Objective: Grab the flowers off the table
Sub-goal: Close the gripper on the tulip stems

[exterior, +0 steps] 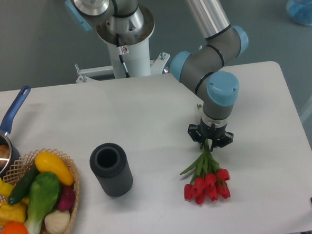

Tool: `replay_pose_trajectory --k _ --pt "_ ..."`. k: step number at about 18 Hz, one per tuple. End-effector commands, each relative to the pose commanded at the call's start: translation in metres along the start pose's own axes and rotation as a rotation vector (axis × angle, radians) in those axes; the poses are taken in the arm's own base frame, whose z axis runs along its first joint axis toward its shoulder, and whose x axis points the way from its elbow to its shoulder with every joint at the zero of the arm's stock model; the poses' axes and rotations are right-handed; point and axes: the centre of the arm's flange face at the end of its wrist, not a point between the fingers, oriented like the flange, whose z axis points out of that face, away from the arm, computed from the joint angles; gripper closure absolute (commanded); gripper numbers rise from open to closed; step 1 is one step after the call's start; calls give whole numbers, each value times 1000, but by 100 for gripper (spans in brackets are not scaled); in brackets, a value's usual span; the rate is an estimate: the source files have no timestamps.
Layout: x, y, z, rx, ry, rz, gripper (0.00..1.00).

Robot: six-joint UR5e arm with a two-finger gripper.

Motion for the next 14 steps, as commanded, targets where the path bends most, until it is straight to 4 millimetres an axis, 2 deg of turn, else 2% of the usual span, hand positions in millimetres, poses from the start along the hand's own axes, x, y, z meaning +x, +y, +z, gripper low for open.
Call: replay_pose_trajectory --k 3,14 --pt "-1 -1 -2 3 -4 -1 72" --pt "-9 -7 -12 17 -25 -1 72"
